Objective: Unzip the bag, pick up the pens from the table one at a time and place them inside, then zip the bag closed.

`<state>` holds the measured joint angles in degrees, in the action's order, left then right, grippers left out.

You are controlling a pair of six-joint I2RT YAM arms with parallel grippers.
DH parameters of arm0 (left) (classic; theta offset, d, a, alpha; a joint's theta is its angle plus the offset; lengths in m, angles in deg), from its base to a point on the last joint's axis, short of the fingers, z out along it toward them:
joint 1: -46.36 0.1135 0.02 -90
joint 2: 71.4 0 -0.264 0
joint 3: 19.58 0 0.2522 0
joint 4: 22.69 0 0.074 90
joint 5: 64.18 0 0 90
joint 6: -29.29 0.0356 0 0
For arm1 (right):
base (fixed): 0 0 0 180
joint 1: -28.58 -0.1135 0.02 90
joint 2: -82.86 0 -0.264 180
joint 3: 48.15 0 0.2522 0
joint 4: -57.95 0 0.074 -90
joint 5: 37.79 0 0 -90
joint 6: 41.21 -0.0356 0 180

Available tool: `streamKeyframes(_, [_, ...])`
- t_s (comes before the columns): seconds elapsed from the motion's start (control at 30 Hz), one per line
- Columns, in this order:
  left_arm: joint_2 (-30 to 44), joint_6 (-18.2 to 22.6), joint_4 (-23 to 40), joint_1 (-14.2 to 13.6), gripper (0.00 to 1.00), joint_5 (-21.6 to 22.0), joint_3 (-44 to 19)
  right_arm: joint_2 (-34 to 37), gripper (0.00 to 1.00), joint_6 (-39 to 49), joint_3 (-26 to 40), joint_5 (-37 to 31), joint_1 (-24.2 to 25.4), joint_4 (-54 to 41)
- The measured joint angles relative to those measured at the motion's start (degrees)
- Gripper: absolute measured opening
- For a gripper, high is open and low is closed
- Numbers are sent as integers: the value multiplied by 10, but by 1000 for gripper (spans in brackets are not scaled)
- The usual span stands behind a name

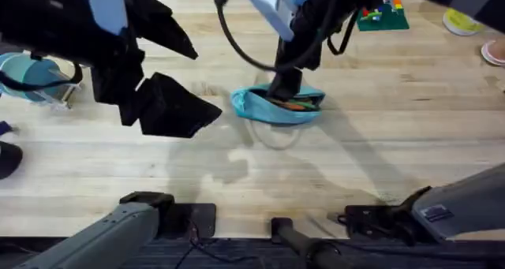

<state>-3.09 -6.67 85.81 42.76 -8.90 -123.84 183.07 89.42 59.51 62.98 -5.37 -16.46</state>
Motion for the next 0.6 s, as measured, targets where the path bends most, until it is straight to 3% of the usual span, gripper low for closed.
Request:
streamKeyframes(0.4, [0,0,0,0,993,0,0,-23,998,-317,107,3,0,6])
streamKeyframes(0.6, [0,0,0,0,993,0,0,-31,998,-465,117,9,0,-2])
